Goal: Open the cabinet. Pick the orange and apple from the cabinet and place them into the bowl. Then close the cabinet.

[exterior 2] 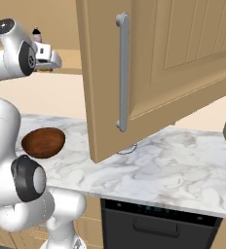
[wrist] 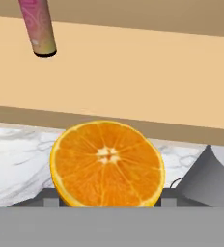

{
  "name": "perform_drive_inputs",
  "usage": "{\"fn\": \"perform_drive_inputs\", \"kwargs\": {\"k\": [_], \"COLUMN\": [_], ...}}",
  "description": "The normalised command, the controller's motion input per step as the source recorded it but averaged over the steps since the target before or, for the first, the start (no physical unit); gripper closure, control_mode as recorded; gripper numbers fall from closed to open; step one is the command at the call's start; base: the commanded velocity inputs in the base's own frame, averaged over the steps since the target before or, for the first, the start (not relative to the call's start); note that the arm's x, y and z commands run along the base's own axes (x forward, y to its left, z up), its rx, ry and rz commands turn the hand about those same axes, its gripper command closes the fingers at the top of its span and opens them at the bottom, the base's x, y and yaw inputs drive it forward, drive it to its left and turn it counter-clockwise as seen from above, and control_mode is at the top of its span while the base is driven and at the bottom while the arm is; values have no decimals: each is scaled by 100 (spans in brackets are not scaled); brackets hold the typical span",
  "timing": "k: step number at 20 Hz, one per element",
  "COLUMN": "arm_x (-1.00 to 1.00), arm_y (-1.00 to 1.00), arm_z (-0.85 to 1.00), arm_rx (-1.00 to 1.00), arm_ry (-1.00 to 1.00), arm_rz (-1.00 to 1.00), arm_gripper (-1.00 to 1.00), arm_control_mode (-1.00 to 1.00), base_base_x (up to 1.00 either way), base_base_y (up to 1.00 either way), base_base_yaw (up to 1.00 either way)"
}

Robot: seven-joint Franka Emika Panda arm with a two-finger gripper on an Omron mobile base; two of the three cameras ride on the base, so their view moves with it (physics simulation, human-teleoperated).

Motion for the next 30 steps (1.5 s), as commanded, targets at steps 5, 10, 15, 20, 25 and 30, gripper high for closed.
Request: {"fn": "perform_drive_inputs", "kwargs": {"k": [5, 10, 15, 20, 25, 30], "arm_x": [-70, -20, 0, 0, 0, 0], "arm_y": [5, 27, 36, 30, 27, 16], "arm_z": [-35, -57, -46, -33, -32, -42], "arm_rx": [3, 1, 0, 2, 2, 3], "arm_ry": [4, 1, 7, 12, 16, 8], "arm_rz": [9, 4, 0, 0, 0, 0], "arm_gripper": [100, 100, 100, 100, 100, 100], "arm_control_mode": [-100, -100, -100, -100, -100, -100], "base_base_x": [0, 0, 0, 0, 0, 0], "base_base_y": [0, 0, 0, 0, 0, 0], "base_base_yaw": [0, 0, 0, 0, 0, 0]}}
